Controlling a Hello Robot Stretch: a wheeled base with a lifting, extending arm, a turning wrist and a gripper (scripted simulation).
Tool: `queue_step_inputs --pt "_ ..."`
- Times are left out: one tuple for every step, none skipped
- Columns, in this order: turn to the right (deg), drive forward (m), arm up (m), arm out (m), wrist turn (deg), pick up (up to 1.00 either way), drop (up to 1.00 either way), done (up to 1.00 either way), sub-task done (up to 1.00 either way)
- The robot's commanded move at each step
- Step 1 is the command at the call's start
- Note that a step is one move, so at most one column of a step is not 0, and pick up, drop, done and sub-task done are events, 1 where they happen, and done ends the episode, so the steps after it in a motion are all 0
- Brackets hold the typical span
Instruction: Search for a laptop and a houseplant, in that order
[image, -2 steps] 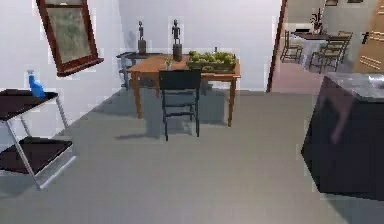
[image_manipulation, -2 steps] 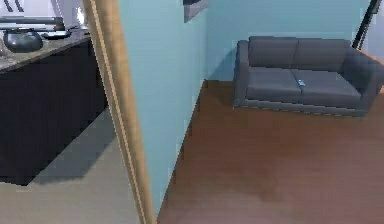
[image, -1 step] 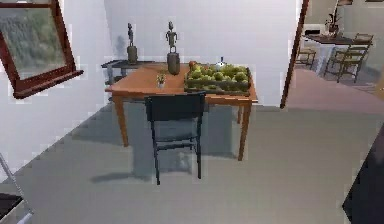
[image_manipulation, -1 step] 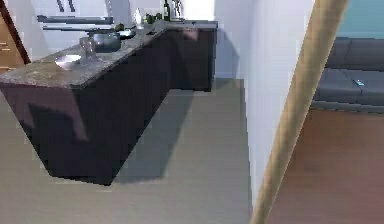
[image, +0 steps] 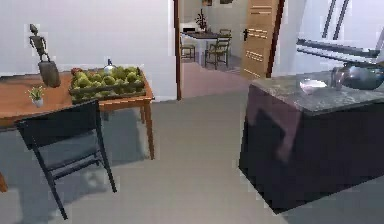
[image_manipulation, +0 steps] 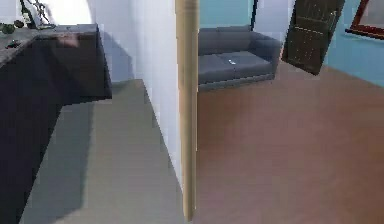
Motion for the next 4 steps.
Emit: queue_step_inputs --pt "0.0 1.00 0.00 0.00 0.0 0.00 0.00 0.00 0.00" --pt "6.0 0.00 0.00 0.00 0.0 0.00 0.00 0.00 0.00" --pt "0.0 0.60 0.00 0.00 0.0 0.00 0.00 0.00 0.00" --pt "0.0 1.00 0.00 0.00 0.0 0.00 0.00 0.00 0.00"
